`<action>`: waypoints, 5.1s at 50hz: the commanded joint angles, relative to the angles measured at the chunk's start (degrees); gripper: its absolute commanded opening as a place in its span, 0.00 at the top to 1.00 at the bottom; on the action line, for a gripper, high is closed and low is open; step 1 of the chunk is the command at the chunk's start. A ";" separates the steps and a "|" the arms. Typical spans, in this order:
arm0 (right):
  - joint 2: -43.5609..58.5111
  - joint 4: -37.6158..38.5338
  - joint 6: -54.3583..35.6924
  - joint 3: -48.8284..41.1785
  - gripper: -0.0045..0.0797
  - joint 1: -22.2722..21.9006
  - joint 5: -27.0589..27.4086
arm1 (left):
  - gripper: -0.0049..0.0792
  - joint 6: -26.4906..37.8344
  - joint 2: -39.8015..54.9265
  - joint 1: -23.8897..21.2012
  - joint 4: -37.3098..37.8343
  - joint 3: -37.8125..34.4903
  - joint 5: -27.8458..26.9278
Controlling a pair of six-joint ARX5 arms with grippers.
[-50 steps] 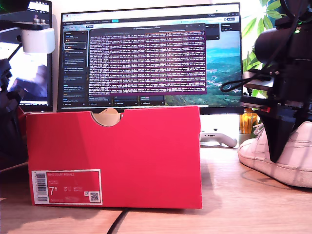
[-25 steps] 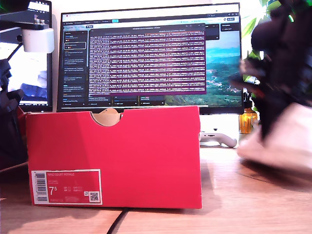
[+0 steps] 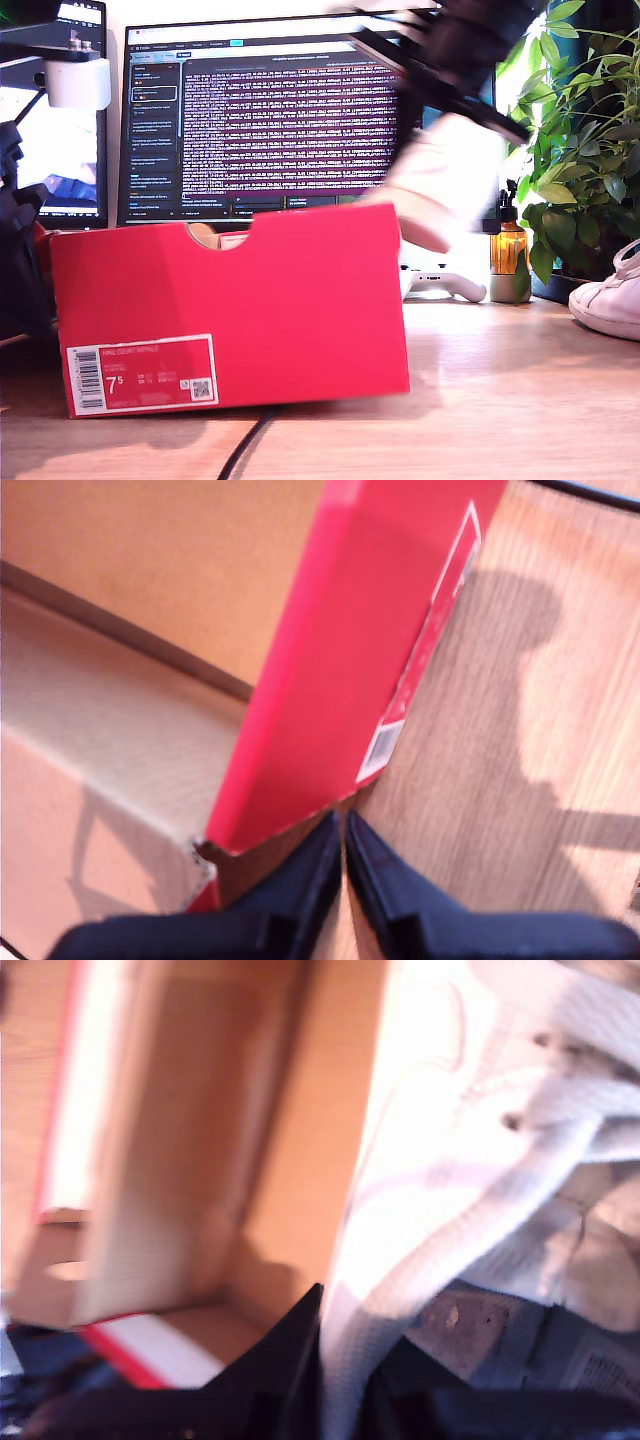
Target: Pack the white shoes by picking the first shoe and placing it inside the red shoebox, left side, then picking and rotating the second shoe and placing it in the shoebox
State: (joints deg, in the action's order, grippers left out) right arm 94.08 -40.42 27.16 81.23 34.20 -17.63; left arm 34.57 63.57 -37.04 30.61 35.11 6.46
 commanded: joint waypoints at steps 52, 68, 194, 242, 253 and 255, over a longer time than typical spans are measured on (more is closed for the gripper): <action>7.76 23.63 11.87 2.54 0.96 10.05 5.18 | 0.96 0.37 0.59 0.00 -0.68 -0.07 0.02; 13.07 24.63 12.07 2.54 0.96 10.58 5.62 | 0.96 0.37 0.59 0.00 -0.68 -0.07 0.02; 10.03 -37.81 40.35 27.10 0.45 -13.14 39.26 | 0.96 -0.07 0.57 0.00 -0.50 -0.07 1.25; -8.00 -35.93 54.90 -8.72 0.24 -26.29 37.59 | 0.96 -0.09 0.57 0.00 -0.50 -0.07 1.03; -8.00 -31.17 55.19 -12.46 0.24 -28.04 37.05 | 0.96 -0.09 0.57 0.00 -0.50 -0.07 1.03; -8.00 -30.51 55.19 -13.16 0.24 -28.50 37.05 | 0.96 -0.09 0.57 0.00 -0.50 -0.07 1.03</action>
State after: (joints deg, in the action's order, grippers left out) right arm 86.61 -71.46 81.87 69.87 6.35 19.40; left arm 34.70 63.57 -37.01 30.74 35.11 7.66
